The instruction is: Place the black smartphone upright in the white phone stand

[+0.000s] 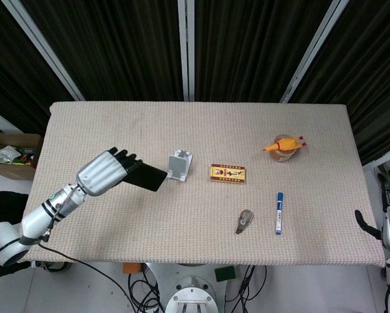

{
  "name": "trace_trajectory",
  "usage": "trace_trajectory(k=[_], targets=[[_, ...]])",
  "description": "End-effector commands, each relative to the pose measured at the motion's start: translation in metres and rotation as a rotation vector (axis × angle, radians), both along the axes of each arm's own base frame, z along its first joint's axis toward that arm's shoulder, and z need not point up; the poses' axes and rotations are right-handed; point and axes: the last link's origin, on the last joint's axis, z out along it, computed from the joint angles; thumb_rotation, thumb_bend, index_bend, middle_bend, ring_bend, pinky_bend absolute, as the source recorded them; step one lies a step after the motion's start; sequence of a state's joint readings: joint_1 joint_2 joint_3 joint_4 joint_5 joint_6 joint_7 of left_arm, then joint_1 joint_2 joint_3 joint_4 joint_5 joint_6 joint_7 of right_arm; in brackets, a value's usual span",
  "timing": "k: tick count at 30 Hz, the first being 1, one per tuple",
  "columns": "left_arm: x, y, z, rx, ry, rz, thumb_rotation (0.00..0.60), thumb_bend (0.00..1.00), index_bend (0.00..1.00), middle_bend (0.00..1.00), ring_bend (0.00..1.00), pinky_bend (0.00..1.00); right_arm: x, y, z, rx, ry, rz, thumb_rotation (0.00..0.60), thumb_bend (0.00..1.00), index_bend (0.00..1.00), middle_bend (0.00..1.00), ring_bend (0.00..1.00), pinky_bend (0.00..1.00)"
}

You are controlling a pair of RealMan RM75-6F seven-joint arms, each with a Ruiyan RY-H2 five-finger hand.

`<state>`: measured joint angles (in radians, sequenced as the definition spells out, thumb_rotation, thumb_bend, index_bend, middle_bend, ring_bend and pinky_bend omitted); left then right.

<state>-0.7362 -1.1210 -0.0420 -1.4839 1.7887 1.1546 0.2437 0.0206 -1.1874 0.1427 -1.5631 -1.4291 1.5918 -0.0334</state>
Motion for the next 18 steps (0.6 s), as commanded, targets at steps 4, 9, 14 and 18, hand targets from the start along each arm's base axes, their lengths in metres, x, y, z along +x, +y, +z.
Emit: trace_trajectory(k=[4, 9, 14, 18], targets=[[0.039, 0.017, 0.010, 0.082, 0.269, -0.287, 0.600, 0.35, 0.79, 0.74, 0.50, 0.58, 0.002, 0.000, 0.000, -0.005, 0.003, -0.002, 0.600, 0.29, 0.00, 0.00, 0.00, 0.00], [0.054, 0.021, -0.001, 0.059, 0.367, -0.473, 0.600, 0.35, 0.79, 0.74, 0.50, 0.58, 0.001, 0.001, 0.000, -0.008, 0.002, -0.006, 0.600, 0.29, 0.00, 0.00, 0.00, 0.00], [0.064, 0.033, -0.010, 0.033, 0.402, -0.601, 0.600, 0.35, 0.79, 0.74, 0.50, 0.58, 0.000, 0.001, -0.002, 0.001, 0.002, -0.010, 0.600, 0.29, 0.00, 0.00, 0.00, 0.00], [0.069, 0.046, -0.012, 0.031, 0.441, -0.679, 0.600, 0.35, 0.79, 0.74, 0.50, 0.58, -0.001, 0.001, -0.001, -0.003, 0.001, -0.012, 0.600, 0.29, 0.00, 0.00, 0.00, 0.00]])
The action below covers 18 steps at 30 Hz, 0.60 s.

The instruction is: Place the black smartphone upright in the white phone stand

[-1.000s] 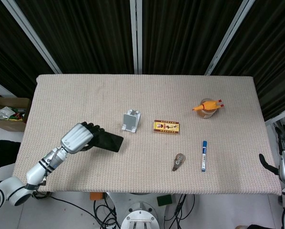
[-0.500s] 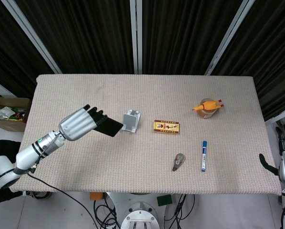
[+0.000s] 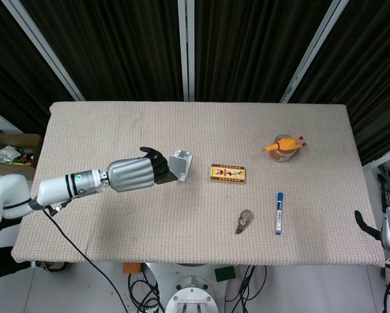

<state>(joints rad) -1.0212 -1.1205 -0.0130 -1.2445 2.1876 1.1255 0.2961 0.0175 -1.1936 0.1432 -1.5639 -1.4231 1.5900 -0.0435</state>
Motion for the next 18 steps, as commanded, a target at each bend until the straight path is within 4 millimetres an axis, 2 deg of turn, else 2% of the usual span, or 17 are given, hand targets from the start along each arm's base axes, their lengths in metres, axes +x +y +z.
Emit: trace_trajectory(k=[1, 11, 18], targets=[[0.009, 0.011, -0.007, -0.029, 0.047, -0.102, 0.600, 0.35, 0.79, 0.74, 0.50, 0.58, -0.001, 0.000, 0.001, -0.004, -0.001, -0.002, 0.600, 0.29, 0.00, 0.00, 0.00, 0.00], [0.007, 0.032, -0.016, -0.096, 0.153, -0.262, 0.600, 0.35, 0.77, 0.74, 0.50, 0.57, -0.005, -0.002, -0.002, 0.003, -0.006, -0.018, 0.600, 0.29, 0.00, 0.00, 0.00, 0.00], [0.007, 0.042, -0.020, -0.136, 0.201, -0.287, 0.600, 0.35, 0.76, 0.74, 0.50, 0.57, -0.006, -0.003, -0.003, -0.005, -0.007, -0.010, 0.600, 0.29, 0.00, 0.00, 0.00, 0.00]])
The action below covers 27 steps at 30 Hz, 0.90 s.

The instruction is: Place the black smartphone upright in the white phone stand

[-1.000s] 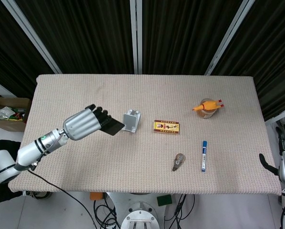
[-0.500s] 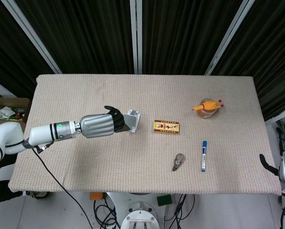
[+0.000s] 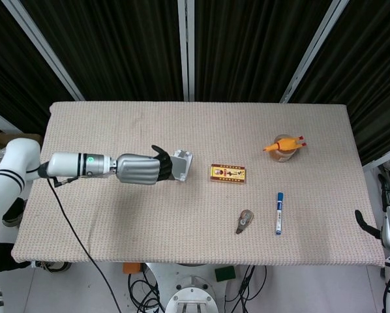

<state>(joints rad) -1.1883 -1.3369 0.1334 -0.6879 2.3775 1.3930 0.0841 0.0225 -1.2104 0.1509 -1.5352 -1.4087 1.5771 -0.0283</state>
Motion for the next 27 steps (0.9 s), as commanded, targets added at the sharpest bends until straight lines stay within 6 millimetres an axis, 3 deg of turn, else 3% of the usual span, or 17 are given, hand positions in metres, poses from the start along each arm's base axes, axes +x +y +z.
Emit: trace_trajectory(k=[1, 16, 27], targets=[[0.004, 0.000, -0.009, -0.051, 0.033, -0.034, 0.600, 0.35, 0.76, 0.73, 0.49, 0.57, -0.001, 0.000, -0.001, -0.002, 0.001, -0.001, 0.600, 0.29, 0.00, 0.00, 0.00, 0.00], [0.038, 0.018, -0.013, -0.061, 0.043, -0.104, 0.600, 0.35, 0.75, 0.72, 0.48, 0.56, -0.008, 0.001, -0.005, -0.008, -0.008, -0.028, 0.600, 0.29, 0.00, 0.00, 0.00, 0.00], [0.043, 0.029, -0.031, -0.050, 0.085, -0.070, 0.600, 0.35, 0.75, 0.72, 0.48, 0.56, -0.011, 0.004, -0.003, -0.023, -0.012, -0.035, 0.600, 0.29, 0.00, 0.00, 0.00, 0.00]])
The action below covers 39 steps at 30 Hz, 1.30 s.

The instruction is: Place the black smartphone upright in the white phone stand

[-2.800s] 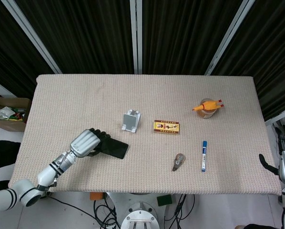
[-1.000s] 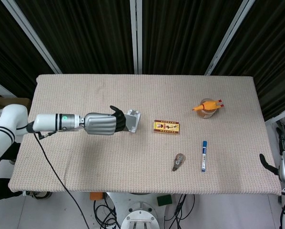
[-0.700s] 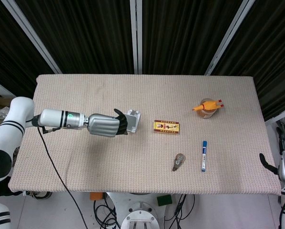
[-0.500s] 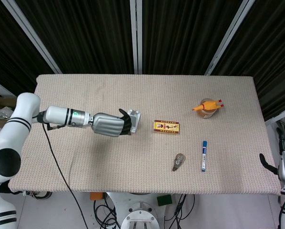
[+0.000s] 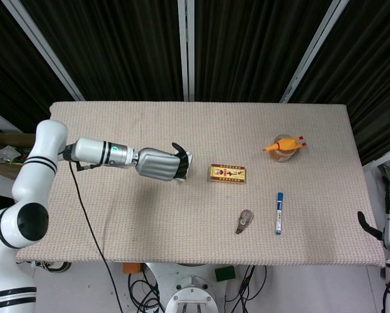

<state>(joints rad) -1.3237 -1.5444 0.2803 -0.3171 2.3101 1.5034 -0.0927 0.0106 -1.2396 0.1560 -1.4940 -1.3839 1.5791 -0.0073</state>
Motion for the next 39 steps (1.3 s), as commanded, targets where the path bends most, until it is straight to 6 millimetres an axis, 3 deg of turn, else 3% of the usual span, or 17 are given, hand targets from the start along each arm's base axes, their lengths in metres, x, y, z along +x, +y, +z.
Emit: trace_trajectory(k=[1, 8, 26, 39], targets=[[0.000, 0.003, -0.006, 0.008, 0.016, 0.010, 0.600, 0.35, 0.75, 0.72, 0.48, 0.56, -0.001, 0.001, 0.002, -0.006, 0.000, -0.003, 0.600, 0.29, 0.00, 0.00, 0.00, 0.00], [0.000, 0.011, -0.005, 0.035, 0.026, 0.034, 0.600, 0.35, 0.75, 0.72, 0.48, 0.56, -0.004, 0.003, 0.005, -0.015, -0.002, -0.013, 0.600, 0.29, 0.00, 0.00, 0.00, 0.00], [-0.001, 0.008, -0.024, 0.017, 0.033, 0.054, 0.600, 0.35, 0.75, 0.71, 0.48, 0.56, -0.006, 0.001, 0.004, -0.009, -0.005, -0.015, 0.600, 0.29, 0.00, 0.00, 0.00, 0.00], [-0.006, 0.009, -0.026, 0.021, 0.036, 0.075, 0.600, 0.35, 0.75, 0.71, 0.48, 0.56, -0.009, 0.001, 0.001, -0.003, -0.007, -0.026, 0.600, 0.29, 0.00, 0.00, 0.00, 0.00]])
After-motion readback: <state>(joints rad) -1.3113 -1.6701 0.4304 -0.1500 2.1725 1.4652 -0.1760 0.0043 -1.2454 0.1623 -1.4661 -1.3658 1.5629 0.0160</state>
